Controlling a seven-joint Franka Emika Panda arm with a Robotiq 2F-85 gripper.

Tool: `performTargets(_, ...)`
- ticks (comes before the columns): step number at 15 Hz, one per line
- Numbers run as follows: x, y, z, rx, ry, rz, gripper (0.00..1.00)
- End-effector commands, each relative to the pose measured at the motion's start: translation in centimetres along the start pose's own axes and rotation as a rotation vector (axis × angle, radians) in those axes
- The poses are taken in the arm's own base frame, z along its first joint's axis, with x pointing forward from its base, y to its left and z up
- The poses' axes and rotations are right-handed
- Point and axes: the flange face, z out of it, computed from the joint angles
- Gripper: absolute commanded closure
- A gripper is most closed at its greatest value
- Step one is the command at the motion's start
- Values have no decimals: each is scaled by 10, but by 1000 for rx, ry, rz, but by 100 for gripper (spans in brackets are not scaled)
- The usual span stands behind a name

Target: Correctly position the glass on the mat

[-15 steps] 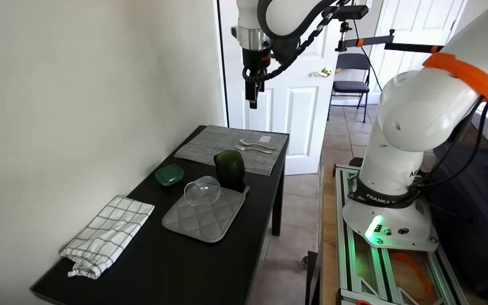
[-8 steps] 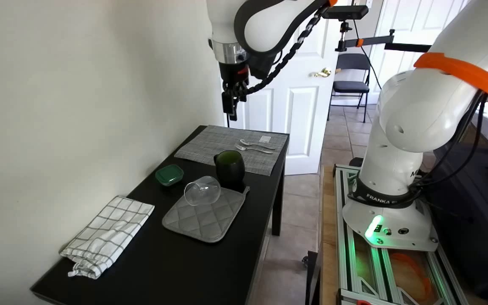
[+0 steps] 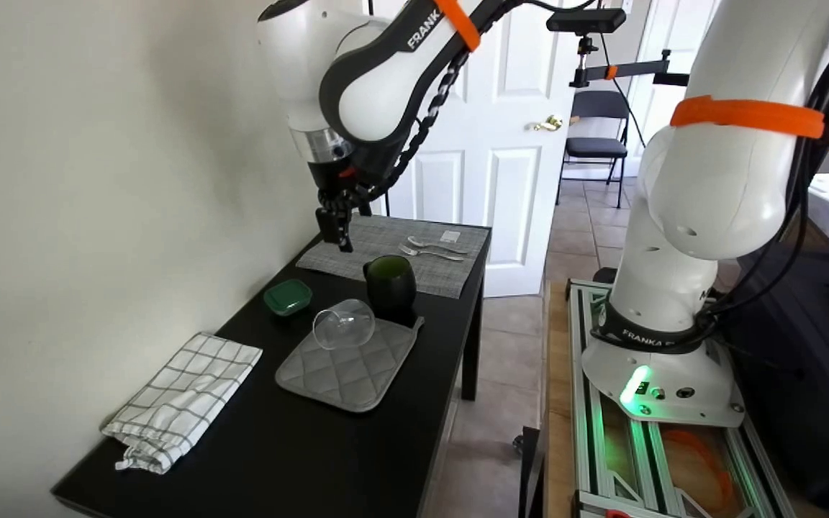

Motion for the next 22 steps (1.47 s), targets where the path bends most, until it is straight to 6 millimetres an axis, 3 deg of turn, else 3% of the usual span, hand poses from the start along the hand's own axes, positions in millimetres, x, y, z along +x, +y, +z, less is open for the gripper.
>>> performTargets(1,32,-42,24,-14,-17,-69,0)
performTargets(4,42,-69,37,-44,-36,-127,0)
performTargets(10,47,-105,51,-127,-52,-185,0)
performTargets(22,29,-122,84,-219,-160,-192,0)
